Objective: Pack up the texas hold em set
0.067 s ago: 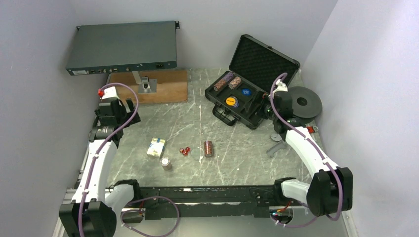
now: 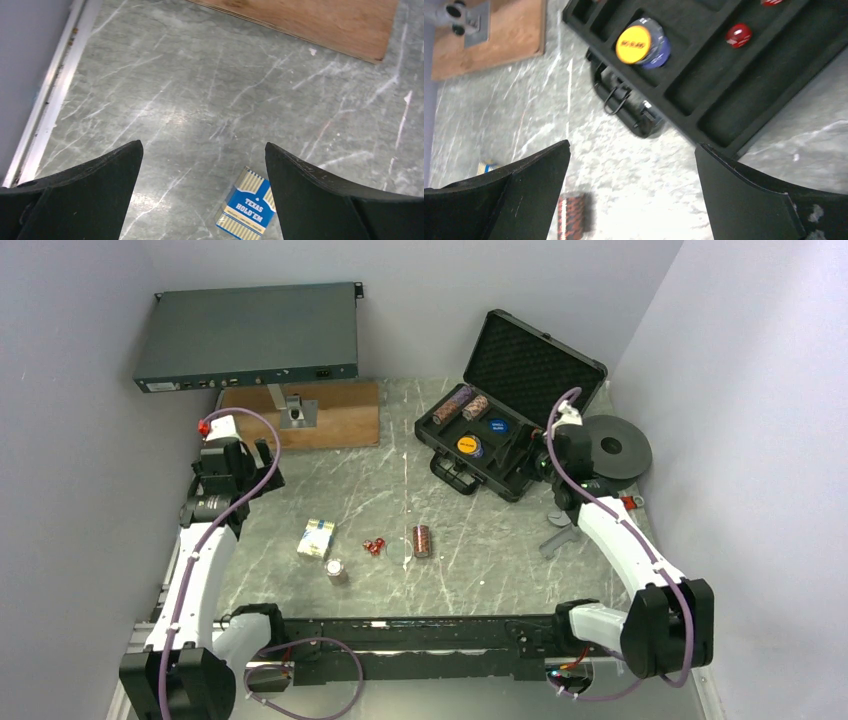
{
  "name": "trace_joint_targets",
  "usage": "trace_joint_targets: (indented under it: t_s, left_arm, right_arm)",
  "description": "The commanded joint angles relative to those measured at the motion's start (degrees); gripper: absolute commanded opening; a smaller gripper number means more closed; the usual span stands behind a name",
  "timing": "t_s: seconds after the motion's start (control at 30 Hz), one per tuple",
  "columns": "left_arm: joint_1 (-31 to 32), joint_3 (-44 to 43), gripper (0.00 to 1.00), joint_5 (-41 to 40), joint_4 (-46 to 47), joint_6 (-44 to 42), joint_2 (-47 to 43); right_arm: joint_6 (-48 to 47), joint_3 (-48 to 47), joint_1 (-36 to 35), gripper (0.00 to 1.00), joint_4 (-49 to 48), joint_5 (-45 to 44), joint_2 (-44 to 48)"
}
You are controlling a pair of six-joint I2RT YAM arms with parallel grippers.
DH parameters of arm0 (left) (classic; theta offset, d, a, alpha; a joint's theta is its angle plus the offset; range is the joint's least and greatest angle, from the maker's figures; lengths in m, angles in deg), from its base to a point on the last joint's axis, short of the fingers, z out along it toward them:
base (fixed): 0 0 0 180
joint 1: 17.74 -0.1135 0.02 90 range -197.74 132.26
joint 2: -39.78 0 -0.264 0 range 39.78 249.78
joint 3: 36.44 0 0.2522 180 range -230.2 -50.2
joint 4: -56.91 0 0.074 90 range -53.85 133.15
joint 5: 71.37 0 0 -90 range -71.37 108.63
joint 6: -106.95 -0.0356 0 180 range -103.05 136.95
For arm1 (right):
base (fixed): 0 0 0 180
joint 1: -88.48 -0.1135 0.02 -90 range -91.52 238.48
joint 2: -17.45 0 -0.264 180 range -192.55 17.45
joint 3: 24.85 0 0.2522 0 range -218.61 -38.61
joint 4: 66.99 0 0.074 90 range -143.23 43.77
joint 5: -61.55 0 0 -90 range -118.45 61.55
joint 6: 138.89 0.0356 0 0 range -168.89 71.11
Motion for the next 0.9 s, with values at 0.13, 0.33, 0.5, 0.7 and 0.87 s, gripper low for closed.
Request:
trace_joint_targets:
  t_s: [0.13,0.33,0.5,0.7,0.87]
  left_arm:
    - [0.8,-3.5,0.99,6.6,-0.9,-1.8,0.8]
    - [2.8,-3.4,0.99,5.5,-2.0,-2.0,-0.6]
    - [3.8,-2.4,0.99,4.0,-1.0,-2.4,-4.0]
    - [5.7,-2.0,0.96,5.4,0.7,-3.2,-5.8]
    - [7.5,-2.5,0.93,6.1,0.8,-4.1,-5.4]
  right_arm:
    - [2.0,-9.9,-8.8,1.0,9.8,-5.5,-2.4]
    - [2.3,-10.7,-11.4,1.0,12.5,-4.4,-0.9]
    - [0.9,-11.8,-12.3,1.0,14.2,-3.5,1.0]
    - [-0.1,-15.1,-12.9,1.0,17.7,-5.4,1.0]
    - [0.7,-16.6,-13.3,1.0,18.9,-4.6,0.3]
